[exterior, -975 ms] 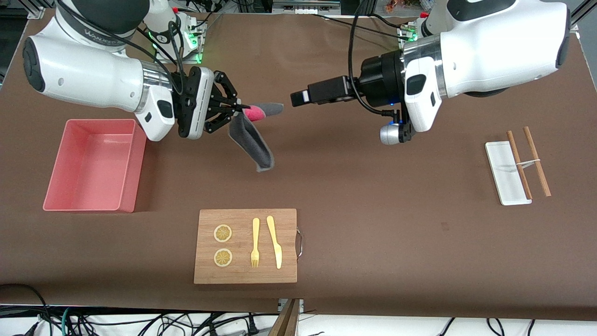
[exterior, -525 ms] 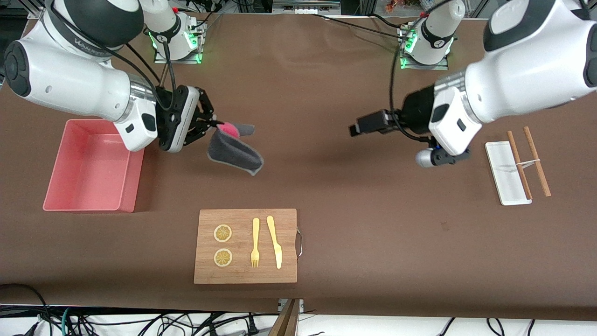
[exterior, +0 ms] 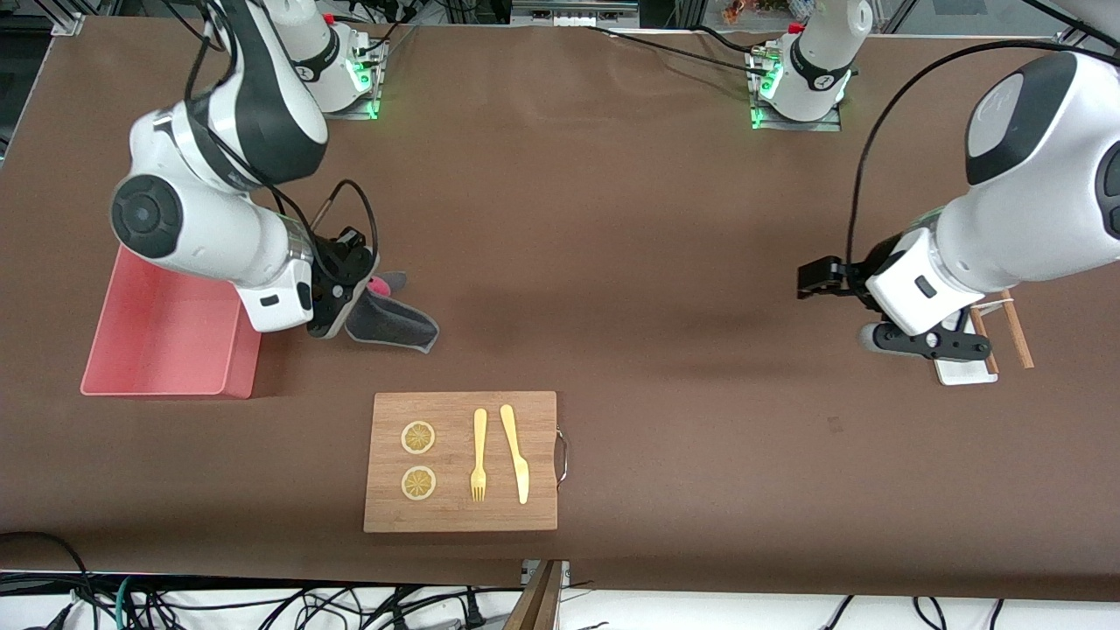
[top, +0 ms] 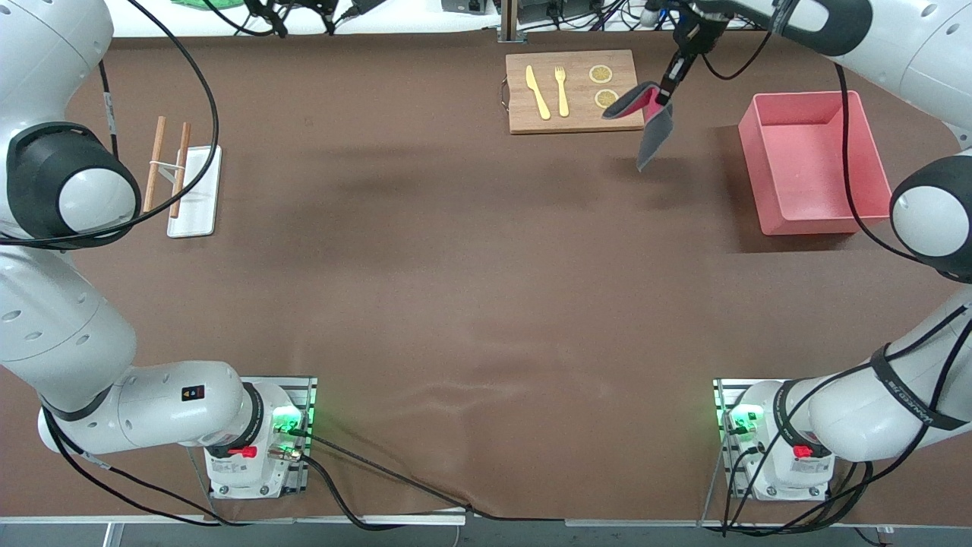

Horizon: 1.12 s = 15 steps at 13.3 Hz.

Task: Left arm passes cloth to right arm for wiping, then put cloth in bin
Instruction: 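Open the left gripper and withdraw it while the right gripper pulls away, then wipe the cloth back and forth over the table with the right gripper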

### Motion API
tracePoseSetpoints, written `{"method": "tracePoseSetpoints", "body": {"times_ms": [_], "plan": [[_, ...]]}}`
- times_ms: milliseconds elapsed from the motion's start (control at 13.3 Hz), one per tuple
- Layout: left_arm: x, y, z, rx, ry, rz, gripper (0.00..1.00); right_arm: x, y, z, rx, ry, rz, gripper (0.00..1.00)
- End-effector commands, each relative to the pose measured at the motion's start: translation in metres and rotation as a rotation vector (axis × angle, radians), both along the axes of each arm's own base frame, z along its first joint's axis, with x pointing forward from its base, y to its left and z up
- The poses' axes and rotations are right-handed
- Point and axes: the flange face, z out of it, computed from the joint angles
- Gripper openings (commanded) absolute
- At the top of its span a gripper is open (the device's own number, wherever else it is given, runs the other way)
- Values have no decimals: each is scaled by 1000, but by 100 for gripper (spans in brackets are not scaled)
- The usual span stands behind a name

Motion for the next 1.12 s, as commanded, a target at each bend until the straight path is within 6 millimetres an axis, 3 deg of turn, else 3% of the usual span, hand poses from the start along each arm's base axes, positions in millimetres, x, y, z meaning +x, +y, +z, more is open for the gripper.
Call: {"method": "tracePoseSetpoints", "body": {"times_ms": [0, 75, 150, 300, 525, 600, 825, 1050], "plan": [[-4, 24, 18, 72, -42, -126, 100, -2, -33, -47, -76, 19, -36, 0], [0, 41, 19, 95, -67, -92, 100, -1, -45, -63, -90, 38, -50, 0], [-4, 39, 25, 120, -93, -83, 100, -2, -54, -76, -104, 55, -57, 0], [-29, 32, 30, 143, -95, -67, 100, -2, -66, -98, -142, 66, -52, 0], [-85, 51, 49, 175, -187, -35, 100, 2, -73, -128, -171, 81, -53, 0], [-103, 47, 53, 181, -198, -50, 100, 1, -68, -139, -181, 93, -67, 0], [-113, 56, 62, 134, -141, -38, 100, -3, -33, -156, -197, 84, -102, 0], [-115, 59, 66, 122, -141, -21, 100, -13, 32, -149, -231, 60, -205, 0]]}}
